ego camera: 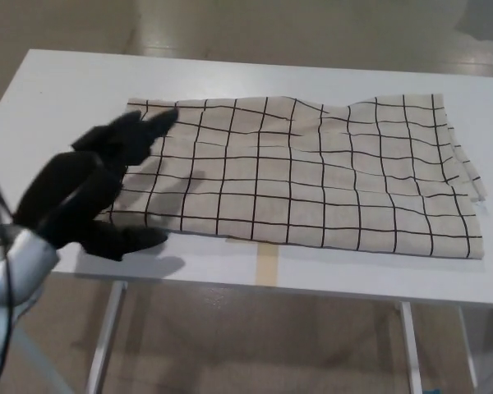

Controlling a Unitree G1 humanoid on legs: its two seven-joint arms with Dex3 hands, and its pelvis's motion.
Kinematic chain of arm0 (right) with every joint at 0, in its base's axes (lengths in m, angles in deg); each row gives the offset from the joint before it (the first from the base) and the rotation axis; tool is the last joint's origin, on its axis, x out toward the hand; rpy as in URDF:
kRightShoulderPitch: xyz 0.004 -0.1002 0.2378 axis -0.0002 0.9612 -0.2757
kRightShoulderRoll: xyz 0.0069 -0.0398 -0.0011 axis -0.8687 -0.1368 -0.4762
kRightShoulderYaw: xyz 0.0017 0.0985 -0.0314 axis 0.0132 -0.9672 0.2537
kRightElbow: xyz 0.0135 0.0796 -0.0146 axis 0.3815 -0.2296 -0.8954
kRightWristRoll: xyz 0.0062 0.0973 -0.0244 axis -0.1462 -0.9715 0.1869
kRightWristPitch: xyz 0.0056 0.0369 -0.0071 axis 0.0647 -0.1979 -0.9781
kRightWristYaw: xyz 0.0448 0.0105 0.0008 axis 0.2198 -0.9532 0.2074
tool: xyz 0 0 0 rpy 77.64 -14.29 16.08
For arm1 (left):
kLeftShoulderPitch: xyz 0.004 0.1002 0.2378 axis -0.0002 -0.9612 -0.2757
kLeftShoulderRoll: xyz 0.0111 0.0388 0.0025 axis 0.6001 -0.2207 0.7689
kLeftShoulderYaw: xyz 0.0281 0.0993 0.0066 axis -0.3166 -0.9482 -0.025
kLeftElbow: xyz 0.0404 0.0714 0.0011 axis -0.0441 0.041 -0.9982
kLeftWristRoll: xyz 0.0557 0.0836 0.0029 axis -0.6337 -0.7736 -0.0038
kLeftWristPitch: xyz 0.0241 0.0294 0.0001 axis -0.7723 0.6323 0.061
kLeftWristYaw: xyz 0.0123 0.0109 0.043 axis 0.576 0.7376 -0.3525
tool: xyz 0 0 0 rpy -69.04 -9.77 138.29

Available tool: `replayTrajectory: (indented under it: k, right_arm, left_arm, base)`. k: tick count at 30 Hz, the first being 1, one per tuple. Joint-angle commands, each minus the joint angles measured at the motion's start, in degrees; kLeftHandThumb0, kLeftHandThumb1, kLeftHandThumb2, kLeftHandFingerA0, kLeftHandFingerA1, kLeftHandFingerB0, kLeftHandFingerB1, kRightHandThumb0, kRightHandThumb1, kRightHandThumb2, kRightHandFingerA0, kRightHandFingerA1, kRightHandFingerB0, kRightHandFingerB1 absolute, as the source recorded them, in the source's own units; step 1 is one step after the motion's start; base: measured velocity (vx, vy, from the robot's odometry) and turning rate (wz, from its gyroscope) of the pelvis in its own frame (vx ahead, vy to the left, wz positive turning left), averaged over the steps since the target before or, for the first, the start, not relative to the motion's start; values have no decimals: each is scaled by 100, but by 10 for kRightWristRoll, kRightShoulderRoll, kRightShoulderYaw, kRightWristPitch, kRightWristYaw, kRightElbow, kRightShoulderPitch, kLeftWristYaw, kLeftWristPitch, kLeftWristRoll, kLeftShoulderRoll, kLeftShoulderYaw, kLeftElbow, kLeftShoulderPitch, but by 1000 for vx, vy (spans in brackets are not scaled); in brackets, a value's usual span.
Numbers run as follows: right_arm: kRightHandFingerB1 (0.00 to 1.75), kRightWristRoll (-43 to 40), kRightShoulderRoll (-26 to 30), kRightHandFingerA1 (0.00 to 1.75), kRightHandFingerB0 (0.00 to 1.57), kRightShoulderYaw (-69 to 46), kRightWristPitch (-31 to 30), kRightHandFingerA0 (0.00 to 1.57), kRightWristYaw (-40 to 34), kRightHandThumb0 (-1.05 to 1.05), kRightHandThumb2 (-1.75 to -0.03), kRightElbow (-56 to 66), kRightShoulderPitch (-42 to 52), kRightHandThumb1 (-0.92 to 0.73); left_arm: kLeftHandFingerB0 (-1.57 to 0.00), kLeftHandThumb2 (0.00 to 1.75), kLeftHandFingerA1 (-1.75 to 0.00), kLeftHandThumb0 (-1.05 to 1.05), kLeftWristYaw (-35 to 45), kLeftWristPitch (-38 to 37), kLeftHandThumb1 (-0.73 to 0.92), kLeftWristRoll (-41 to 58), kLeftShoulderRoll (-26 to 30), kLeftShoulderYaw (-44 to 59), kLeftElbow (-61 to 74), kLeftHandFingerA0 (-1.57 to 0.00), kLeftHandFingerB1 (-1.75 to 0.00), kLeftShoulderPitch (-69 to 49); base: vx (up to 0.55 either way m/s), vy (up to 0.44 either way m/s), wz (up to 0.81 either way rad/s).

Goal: Use the left hand to fold a white towel with checkered patterns in half.

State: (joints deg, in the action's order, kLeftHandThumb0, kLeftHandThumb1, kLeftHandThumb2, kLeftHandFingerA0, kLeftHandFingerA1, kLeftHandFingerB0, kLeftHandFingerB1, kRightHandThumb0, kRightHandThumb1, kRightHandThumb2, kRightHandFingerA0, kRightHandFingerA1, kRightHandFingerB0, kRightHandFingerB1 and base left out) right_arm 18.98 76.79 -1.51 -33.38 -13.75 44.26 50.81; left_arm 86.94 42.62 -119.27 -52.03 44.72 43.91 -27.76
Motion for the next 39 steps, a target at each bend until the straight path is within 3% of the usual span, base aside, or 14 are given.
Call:
replayTrajectory:
  k: [1, 2, 4, 23, 25, 27, 28, 29, 31, 32, 33, 34, 35, 39]
  right_arm:
    - [23, 18, 16, 35, 9, 6, 50, 12, -2, -48, -64, -17, 13, -73]
    - [38, 18, 17, 46, 0, 6, 49, 2, -2, -46, -91, -16, 16, -52]
    - [51, 21, 16, 51, 0, 8, 48, 0, -4, -31, -110, -14, 21, -64]
    - [50, 21, 9, 51, 0, 13, 60, 0, -11, -30, -111, -28, 34, -65]
    - [50, 21, 8, 51, 0, 12, 60, 0, -14, -30, -111, -28, 32, -65]
    - [50, 22, 6, 51, 0, 13, 64, 0, -16, -29, -111, -31, 33, -66]
    - [50, 23, 6, 51, 0, 14, 66, 0, -17, -30, -111, -32, 34, -65]
    - [50, 25, 6, 51, 0, 15, 69, 0, -17, -30, -111, -32, 41, -65]
    - [50, 25, 5, 51, 0, 17, 72, 0, -16, -30, -111, -30, 50, -65]
    - [50, 28, 3, 51, 0, 18, 73, 0, -20, -30, -111, -27, 55, -65]
    - [50, 29, 3, 51, 0, 18, 73, 0, -20, -30, -111, -26, 56, -65]
    - [50, 26, 4, 51, 0, 19, 72, 0, -19, -29, -111, -28, 58, -65]
    - [28, 23, 4, 35, 11, 18, 72, 13, -18, -46, -63, -29, 58, -75]
    - [28, 20, 5, 36, 12, 19, 68, 14, -15, -46, -63, -28, 53, -75]
  left_arm:
    - [0, 79, 0, -12, -132, 102, 55, -182, -14, -115, -174, 0, -17, 99]
    - [0, 84, 0, -5, -136, 108, 61, -183, -18, -120, -182, 0, -18, 103]
    - [0, 86, -2, -2, -146, 116, 63, -183, -24, -134, -203, 0, -20, 115]
    - [0, 57, -10, -13, -216, 159, 59, -188, -91, -241, -361, 0, -22, 177]
    - [0, 77, -8, -18, -224, 164, 49, -192, -98, -250, -377, 0, -21, 184]
    - [-5, 70, -18, -31, -239, 196, 50, -219, -114, -282, -411, -5, -27, 203]
    - [-20, 57, -29, -33, -246, 206, 56, -228, -117, -293, -419, -17, -29, 206]
    - [-57, 85, -60, -40, -265, 221, 50, -244, -122, -315, -434, -56, -59, 211]
    - [-81, 57, -72, -35, -288, 230, 56, -254, -126, -333, -448, -79, -65, 212]
    - [-92, 59, -146, -33, -308, 232, 54, -256, -129, -343, -456, -88, -122, 212]
    - [-92, 59, -146, -33, -313, 232, 54, -255, -129, -346, -459, -88, -122, 213]
    - [-86, 57, -175, -33, -323, 229, 55, -252, -128, -353, -463, -85, -155, 214]
    - [-72, 55, -175, -30, -328, 224, 58, -248, -125, -352, -464, -79, -175, 214]
    - [-61, 54, -175, -21, -346, 202, 61, -232, -110, -347, -467, -69, -175, 217]
  base:
    - [0, 0, 0]
    - [0, 0, 0]
    - [0, 0, 0]
    - [0, 0, 0]
    - [0, 0, 0]
    - [0, 0, 0]
    - [0, 0, 0]
    - [0, 0, 0]
    - [0, 0, 0]
    - [0, 0, 0]
    - [0, 0, 0]
    - [0, 0, 0]
    - [0, 0, 0]
    - [0, 0, 0]
